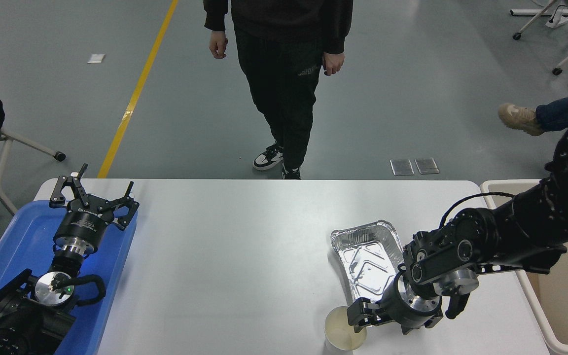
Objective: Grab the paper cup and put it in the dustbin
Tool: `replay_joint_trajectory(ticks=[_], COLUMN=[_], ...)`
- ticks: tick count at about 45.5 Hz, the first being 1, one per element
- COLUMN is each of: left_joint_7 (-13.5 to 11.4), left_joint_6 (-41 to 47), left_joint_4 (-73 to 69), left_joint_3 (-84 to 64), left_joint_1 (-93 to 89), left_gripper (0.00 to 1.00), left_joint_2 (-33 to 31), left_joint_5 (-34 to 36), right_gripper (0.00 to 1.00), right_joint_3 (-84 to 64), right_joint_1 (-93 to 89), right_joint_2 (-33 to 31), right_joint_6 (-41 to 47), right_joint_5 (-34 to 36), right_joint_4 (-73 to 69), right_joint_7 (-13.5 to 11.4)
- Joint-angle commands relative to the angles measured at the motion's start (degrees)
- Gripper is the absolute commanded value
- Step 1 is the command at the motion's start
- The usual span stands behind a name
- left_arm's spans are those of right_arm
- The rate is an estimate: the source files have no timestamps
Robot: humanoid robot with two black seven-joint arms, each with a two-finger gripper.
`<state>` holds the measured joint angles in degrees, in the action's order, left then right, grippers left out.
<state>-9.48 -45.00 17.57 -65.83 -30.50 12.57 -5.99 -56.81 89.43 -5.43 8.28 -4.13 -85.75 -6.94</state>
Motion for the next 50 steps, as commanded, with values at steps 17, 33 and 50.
replay_joint_trajectory(ticks=[17, 33, 50], left_joint_7=[0.1, 0.1, 0.1], left_joint_6=[0.0, 0.0, 0.0], left_joint_4=[0.0, 0.0, 0.1], left_joint_3=[0.3, 0.4, 0.3], left_joint_1=[-0.1, -0.1, 0.2], left_gripper=[0.99, 0.99, 0.99], left_joint_2=[0.1, 0.2, 0.4], left_joint_5=[0.0, 0.0, 0.0], right_gripper=[0.00, 0.00, 0.00], right_joint_3=[-1.8, -5.1, -9.8], right_joint_1=[2.4, 12.3, 41.0], right_joint_2=[-0.8, -5.0, -15.4], right_joint_6=[0.1, 2.4, 22.3], right_joint_5=[0.3, 0.6, 1.8], right_joint_4=[-1.9, -8.8, -13.5], right_joint_7=[-0.1, -0.1, -0.2])
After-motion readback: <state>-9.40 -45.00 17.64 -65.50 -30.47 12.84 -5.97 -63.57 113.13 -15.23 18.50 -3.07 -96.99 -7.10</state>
